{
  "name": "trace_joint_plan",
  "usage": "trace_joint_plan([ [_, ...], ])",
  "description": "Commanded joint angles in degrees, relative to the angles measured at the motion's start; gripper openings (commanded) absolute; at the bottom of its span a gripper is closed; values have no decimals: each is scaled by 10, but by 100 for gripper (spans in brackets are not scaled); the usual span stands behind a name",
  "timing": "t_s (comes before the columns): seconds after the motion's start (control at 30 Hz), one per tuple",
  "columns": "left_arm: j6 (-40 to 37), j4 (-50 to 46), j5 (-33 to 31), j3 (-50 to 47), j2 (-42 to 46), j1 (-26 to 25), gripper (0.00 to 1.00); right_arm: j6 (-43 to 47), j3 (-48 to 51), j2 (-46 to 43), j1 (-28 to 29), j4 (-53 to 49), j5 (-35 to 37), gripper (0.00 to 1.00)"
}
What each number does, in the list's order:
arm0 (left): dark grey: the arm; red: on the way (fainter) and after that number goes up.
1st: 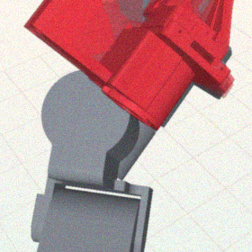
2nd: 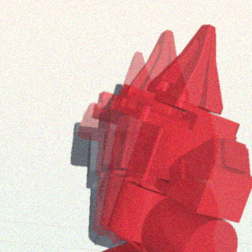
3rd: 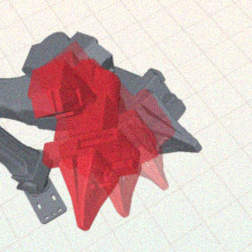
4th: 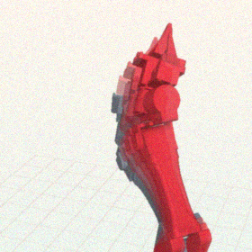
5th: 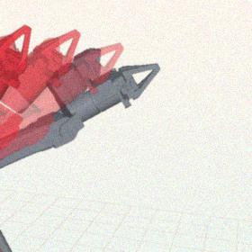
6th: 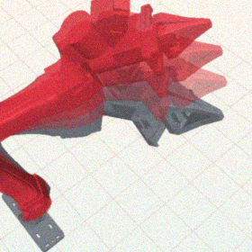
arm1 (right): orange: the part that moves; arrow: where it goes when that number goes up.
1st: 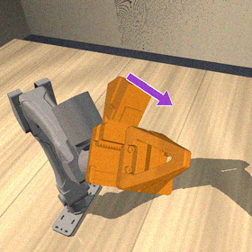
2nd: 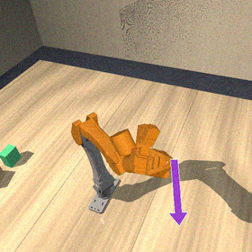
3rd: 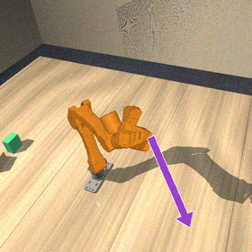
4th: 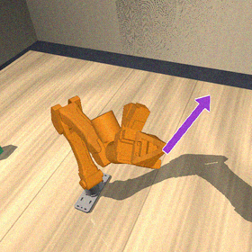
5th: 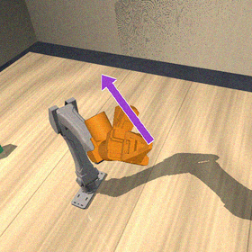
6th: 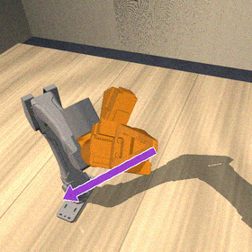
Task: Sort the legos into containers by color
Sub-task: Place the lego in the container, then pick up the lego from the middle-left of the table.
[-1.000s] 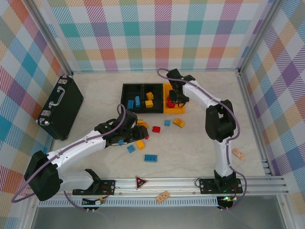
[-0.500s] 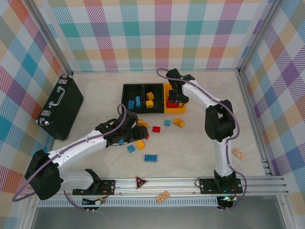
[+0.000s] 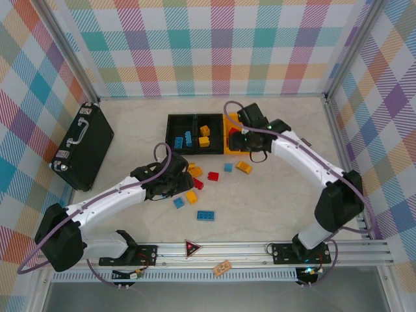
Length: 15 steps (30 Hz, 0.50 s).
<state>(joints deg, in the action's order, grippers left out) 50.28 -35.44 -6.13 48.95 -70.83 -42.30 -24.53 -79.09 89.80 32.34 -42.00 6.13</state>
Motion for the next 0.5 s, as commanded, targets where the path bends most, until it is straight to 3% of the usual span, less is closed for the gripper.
trace_joint_plan([
  [0.0,21,-69,-57,22,-2,10,60,-29,62,-49,12,38,-51,55],
  [0.2,-22,-78,-61,30,-15,65,67,-65,164,-120,52,57,-64,58],
  [0.47,-201,-121,-24,112,-132,143,73,-97,260,-180,69,59,-61,58],
])
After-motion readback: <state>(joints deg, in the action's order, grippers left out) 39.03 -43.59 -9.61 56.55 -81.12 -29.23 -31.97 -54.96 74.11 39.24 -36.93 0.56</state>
